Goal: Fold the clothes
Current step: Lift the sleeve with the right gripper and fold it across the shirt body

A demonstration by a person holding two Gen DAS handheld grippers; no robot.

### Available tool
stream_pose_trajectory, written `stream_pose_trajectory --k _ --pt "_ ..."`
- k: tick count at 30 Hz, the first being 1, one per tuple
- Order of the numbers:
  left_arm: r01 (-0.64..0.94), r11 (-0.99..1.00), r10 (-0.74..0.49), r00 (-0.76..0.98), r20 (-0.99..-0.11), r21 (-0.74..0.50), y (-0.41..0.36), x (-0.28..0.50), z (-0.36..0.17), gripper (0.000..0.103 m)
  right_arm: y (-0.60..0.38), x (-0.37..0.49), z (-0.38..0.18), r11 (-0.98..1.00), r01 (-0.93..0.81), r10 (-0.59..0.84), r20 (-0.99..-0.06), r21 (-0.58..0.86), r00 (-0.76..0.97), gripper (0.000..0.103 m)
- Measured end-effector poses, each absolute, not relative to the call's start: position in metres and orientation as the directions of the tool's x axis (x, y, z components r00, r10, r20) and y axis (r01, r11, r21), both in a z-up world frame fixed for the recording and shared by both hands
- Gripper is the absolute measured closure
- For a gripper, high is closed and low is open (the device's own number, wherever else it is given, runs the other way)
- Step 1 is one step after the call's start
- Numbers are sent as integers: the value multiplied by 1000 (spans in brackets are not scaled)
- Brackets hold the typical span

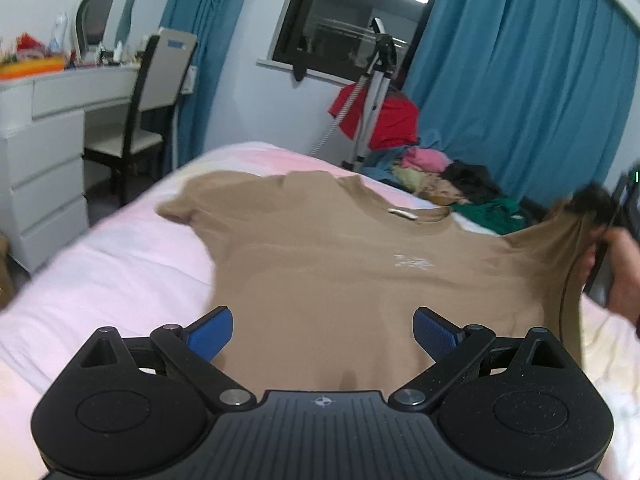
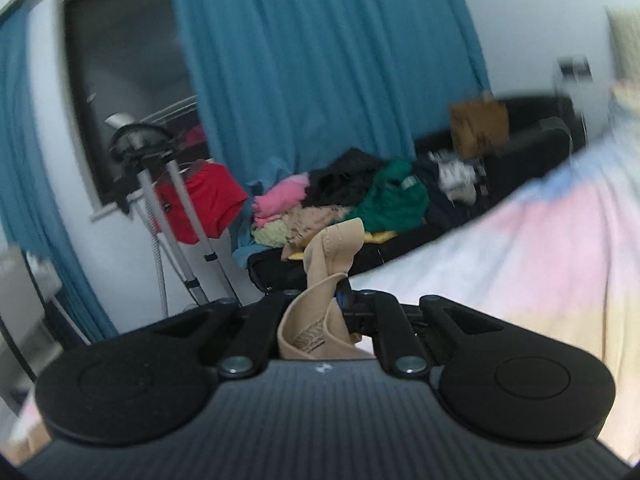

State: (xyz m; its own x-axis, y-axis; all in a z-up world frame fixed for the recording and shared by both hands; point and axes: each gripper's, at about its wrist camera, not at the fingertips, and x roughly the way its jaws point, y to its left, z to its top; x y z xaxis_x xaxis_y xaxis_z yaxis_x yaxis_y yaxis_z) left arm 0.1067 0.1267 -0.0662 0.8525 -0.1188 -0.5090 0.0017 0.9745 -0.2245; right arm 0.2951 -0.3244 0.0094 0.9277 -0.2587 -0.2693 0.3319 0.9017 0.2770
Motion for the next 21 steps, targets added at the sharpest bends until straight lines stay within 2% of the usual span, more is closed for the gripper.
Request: stream_pose_trajectory --k 5,11,16,17,19,20,21 --pt "-48 981 -56 857 -512 -188 150 110 -65 5 -225 313 6 968 209 -171 -247 139 954 94" --pt "-126 967 -11 845 -535 -220 173 120 -77 5 -109 343 -40 999 51 -53 -326 -15 944 93" --pt "-152 960 -3 834 -551 -234 174 127 -88 5 -87 369 -79 998 15 13 -439 60 898 89" --pt "-147 961 -9 831 -556 -236 172 128 -90 5 -90 372 -84 997 0 35 -467 75 884 86" --pt "-138 961 -20 829 -558 -239 168 131 -92 5 -94 378 -93 994 -27 79 -515 107 853 55" --pt "-133 962 -25 829 -558 -240 166 132 -94 5 -93 375 -93 991 -39 101 -507 131 856 29" --pt "-127 962 -30 829 -558 -241 163 133 -95 5 -96 370 -88 985 -59 130 -484 160 865 16"
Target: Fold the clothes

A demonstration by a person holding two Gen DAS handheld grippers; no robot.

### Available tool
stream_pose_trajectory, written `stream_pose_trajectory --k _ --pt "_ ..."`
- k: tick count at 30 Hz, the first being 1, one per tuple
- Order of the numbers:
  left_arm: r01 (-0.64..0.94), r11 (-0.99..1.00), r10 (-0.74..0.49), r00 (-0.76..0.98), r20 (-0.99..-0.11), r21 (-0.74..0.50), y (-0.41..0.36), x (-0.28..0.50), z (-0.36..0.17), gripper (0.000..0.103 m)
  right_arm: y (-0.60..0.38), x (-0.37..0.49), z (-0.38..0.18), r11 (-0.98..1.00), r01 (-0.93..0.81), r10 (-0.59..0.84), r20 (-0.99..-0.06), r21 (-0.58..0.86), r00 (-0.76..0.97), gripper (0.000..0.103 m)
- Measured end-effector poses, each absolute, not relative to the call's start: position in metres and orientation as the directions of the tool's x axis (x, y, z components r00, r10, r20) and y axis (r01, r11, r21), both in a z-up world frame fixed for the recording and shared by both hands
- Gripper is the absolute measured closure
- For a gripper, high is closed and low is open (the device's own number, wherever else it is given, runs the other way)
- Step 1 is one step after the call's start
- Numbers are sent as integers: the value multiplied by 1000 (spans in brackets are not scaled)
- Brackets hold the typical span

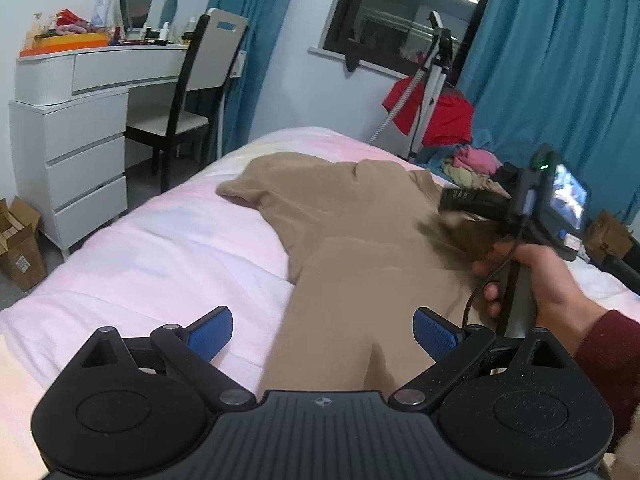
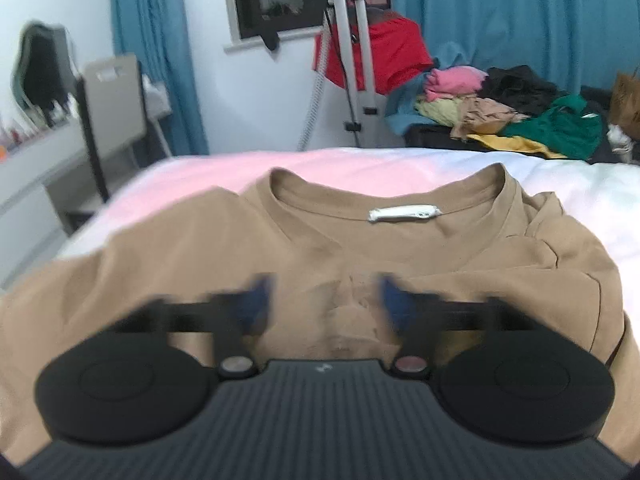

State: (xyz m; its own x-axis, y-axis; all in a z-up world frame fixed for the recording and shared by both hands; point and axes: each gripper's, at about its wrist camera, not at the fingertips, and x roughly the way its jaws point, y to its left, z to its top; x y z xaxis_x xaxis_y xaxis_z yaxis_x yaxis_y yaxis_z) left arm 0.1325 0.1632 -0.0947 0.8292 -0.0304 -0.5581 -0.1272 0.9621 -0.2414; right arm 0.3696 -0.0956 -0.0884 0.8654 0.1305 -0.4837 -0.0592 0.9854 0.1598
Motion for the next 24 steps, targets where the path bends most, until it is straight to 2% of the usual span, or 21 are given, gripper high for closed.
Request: stream_pose_trajectory --k 7,13,17,19,24 --pt "-72 979 -43 843 -536 -192 137 129 -93 5 -130 305 -34 953 -126 236 -412 276 880 16" --pt "-44 988 -37 865 -501 -149 122 111 -82 5 -167 186 7 930 -204 311 -358 305 881 16" --pt "3 993 -59 876 -478 -116 110 89 -73 5 -184 105 24 932 -189 303 -379 310 874 16" --pt "33 993 -85 874 -479 -115 102 76 -68 5 -194 70 33 934 -166 286 -386 316 877 16" --pt "149 976 -212 825 -523 -160 76 50 -63 7 -230 4 38 909 -164 291 -302 383 908 16"
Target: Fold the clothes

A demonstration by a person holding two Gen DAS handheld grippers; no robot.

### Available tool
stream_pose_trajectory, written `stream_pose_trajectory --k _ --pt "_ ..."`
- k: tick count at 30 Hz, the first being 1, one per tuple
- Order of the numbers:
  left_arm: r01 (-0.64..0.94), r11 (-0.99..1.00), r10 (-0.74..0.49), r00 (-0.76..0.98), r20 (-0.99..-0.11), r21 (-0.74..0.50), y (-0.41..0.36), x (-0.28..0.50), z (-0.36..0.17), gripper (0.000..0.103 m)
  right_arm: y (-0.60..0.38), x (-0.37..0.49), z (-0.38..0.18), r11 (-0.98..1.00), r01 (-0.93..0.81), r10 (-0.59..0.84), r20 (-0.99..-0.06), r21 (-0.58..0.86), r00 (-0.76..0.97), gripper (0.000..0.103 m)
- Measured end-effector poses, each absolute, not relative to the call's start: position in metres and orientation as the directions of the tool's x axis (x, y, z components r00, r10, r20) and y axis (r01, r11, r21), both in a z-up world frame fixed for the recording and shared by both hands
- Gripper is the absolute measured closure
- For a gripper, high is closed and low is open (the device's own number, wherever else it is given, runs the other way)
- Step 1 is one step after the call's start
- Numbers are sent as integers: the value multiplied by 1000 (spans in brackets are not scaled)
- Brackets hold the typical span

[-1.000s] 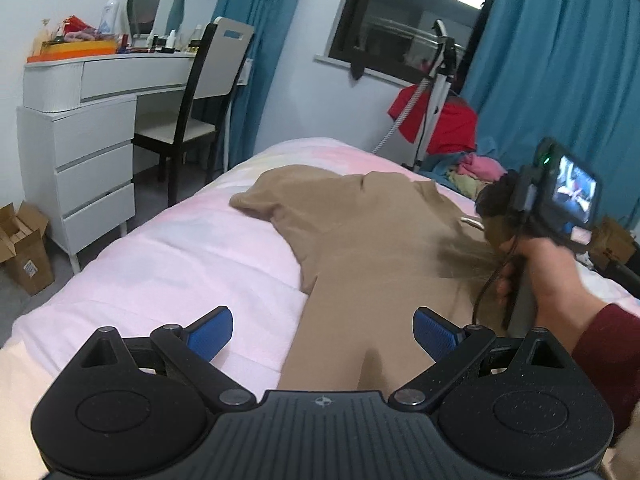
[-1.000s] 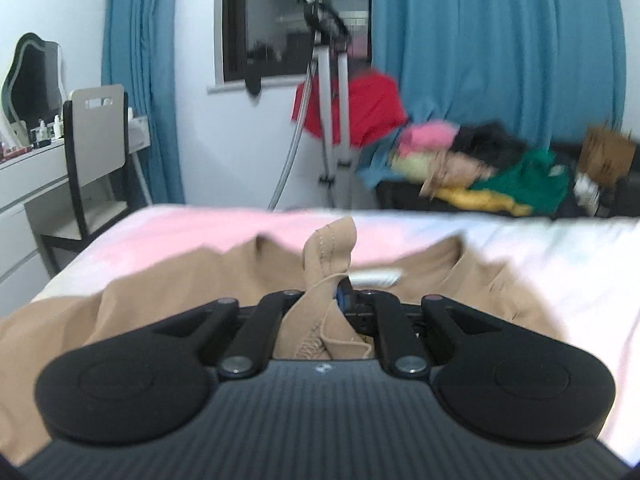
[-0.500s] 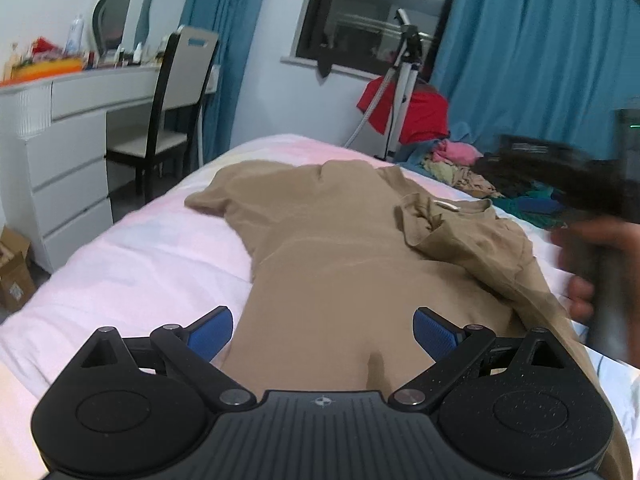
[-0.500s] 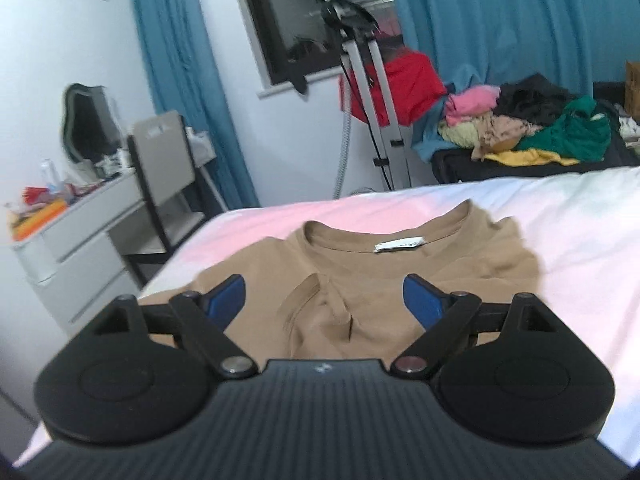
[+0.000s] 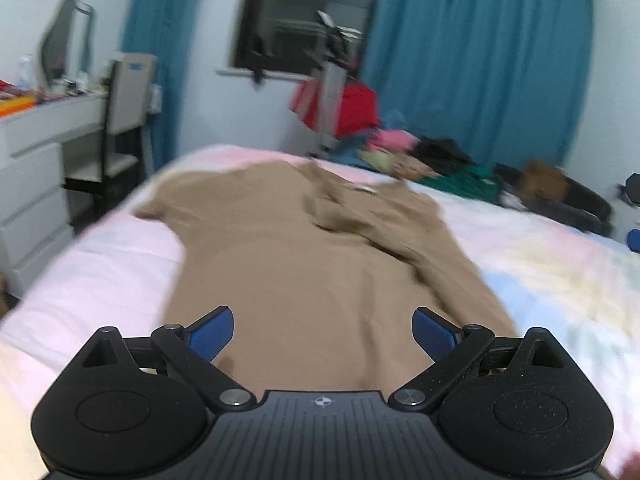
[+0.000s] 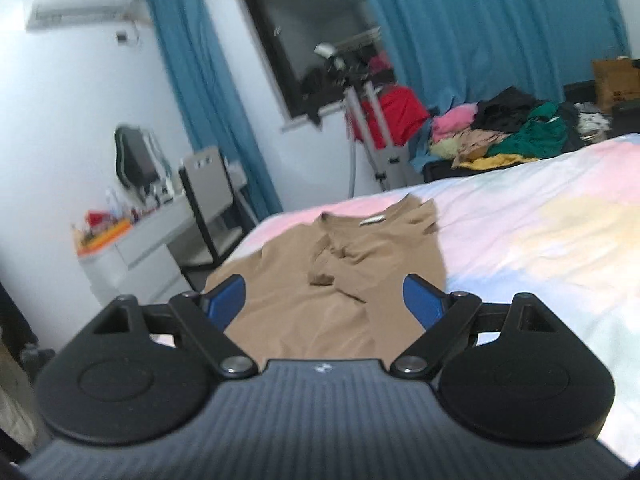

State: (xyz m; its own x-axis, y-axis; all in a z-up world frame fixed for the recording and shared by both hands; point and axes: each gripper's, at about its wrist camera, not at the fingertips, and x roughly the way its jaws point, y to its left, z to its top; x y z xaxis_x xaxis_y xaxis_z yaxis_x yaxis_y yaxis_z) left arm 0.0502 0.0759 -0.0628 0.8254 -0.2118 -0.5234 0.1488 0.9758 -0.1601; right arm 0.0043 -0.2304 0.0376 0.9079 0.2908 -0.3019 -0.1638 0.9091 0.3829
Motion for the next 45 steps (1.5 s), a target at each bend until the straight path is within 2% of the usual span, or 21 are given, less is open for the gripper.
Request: stream_pose_trajectory --k 7,10,14,15,19,21,25,27,30,36,45 --pt "276 910 -409 710 -573 -308 26 33 -76 20 -288 -11 25 861 -56 235 -299 505 925 16" --pt "336 877 -480 644 -595 -343 3 28 -90 33 -307 -10 22 826 -45 237 -274 562 932 16" --pt "410 830 -555 531 -640 -380 -25 25 -114 60 -317 -2 13 802 -43 255 -276 596 927 16" --pt "426 815 -575 500 -648 -394 -31 24 -120 63 -320 0 10 792 -39 264 -284 609 922 16" --pt "459 771 -623 401 -671 -442 -46 22 -140 62 -325 4 0 750 -44 310 -293 660 904 16" --pt "462 757 -637 366 -679 -462 -49 22 -148 57 -324 6 -3 749 -45 323 -305 661 896 16" --pt "439 727 -679 342 -650 -528 -42 29 -154 59 -319 14 -9 755 -38 339 -340 655 877 16" --pt "433 715 -693 332 -640 -549 -40 31 -154 85 -317 17 -12 756 -31 345 -357 654 868 16" --pt "436 705 -703 322 -635 -560 -38 32 -152 99 -315 19 -17 761 -15 344 -384 648 857 16" --pt "436 698 -711 328 -622 -568 -34 26 -137 101 -314 20 -21 764 5 341 -410 645 846 16" --pt "327 695 -719 343 -605 -640 22 24 -97 102 -321 17 -24 753 35 338 -432 657 836 16"
